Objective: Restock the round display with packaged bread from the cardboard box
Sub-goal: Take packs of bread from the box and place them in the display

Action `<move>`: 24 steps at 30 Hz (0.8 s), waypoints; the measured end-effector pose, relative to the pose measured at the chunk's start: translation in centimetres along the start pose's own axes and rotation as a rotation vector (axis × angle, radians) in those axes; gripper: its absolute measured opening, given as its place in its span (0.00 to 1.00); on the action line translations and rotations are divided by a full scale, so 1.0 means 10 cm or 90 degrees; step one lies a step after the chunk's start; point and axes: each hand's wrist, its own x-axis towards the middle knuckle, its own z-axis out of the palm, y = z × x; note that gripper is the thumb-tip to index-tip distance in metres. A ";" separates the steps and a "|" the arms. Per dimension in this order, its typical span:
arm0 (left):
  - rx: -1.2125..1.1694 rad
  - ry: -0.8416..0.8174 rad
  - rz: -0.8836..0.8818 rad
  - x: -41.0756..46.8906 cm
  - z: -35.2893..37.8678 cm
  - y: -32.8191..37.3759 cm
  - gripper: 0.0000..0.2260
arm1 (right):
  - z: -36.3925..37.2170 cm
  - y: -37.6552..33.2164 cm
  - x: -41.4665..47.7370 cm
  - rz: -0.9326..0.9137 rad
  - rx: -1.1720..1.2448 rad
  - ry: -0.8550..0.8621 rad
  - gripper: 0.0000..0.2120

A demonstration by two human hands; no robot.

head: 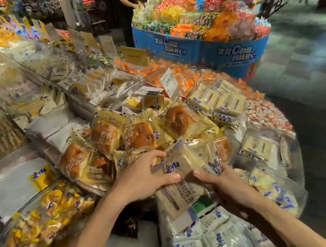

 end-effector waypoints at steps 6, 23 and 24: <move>0.005 -0.055 -0.034 0.19 0.45 0.57 0.39 | -0.86 0.40 0.11 0.035 0.078 -0.085 0.52; -0.155 0.149 -0.113 1.11 2.46 2.21 0.36 | -4.41 0.39 0.70 -0.171 -0.175 -0.082 0.26; -0.168 0.149 -0.118 1.17 2.52 2.19 0.38 | -4.54 0.37 0.79 -0.163 -0.163 -0.072 0.25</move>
